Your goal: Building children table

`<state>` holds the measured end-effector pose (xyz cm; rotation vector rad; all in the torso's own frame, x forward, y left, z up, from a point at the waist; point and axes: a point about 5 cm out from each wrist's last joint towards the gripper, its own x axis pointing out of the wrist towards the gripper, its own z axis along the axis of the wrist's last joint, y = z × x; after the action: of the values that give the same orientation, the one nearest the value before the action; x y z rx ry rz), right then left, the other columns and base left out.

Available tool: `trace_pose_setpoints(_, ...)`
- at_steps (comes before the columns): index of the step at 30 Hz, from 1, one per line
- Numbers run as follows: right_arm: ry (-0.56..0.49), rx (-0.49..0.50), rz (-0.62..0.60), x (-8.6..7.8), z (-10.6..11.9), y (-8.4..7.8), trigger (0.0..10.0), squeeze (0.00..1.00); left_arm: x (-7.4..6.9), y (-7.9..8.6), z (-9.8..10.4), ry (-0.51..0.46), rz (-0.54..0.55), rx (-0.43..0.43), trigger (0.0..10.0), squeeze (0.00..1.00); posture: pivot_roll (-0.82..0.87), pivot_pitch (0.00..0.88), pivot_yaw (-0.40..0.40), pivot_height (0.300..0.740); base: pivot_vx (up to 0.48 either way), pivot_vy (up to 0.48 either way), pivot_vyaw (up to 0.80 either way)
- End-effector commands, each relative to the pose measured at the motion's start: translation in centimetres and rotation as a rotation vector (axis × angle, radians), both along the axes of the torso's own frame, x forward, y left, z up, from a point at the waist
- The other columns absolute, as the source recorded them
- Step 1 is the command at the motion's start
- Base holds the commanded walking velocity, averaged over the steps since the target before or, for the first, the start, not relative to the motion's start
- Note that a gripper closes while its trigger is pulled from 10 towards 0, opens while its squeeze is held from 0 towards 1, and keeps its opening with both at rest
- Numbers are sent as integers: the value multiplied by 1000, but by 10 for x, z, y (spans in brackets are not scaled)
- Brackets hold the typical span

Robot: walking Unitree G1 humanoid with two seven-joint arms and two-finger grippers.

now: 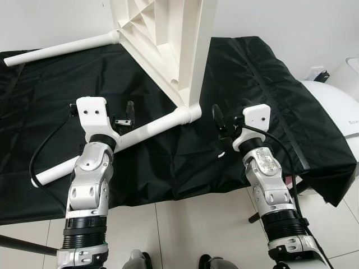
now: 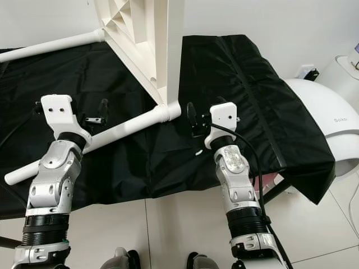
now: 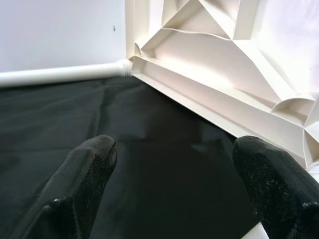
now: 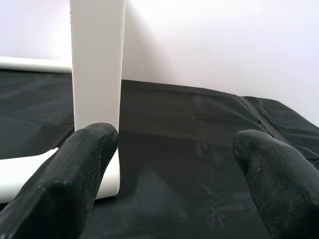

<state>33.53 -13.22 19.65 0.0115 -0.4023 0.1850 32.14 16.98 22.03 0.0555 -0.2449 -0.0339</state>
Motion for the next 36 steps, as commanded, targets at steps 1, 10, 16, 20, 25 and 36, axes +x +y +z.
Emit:
trace_pose_setpoints(1,7,9,-18,-2,-5,-4,10000,0,-2,-2,3,-21,22,17,10000,0,-39,127,-16,740,0,0,0)
trace_pose_setpoints(10,7,3,-16,-2,-5,-5,10000,0,-2,-6,7,-40,-4,57,10000,0,-33,116,-17,740,0,0,0)
trace_pose_setpoints(16,9,3,-11,-2,-6,-4,10000,0,-3,-6,6,-41,-6,65,10000,0,-29,112,-16,740,0,0,0)
trace_pose_setpoints(20,12,5,-5,-2,-7,-2,10000,0,-4,-6,7,-41,-7,72,10000,0,-26,110,-17,740,0,0,0)
trace_pose_setpoints(25,14,3,0,-3,-8,-1,10000,0,-4,-7,8,-46,-9,79,10000,0,-24,112,-17,740,0,0,0)
trace_pose_setpoints(36,14,5,-7,-3,-8,-3,10000,0,-5,-5,9,-48,-4,76,10000,0,-26,119,-15,740,0,0,0)
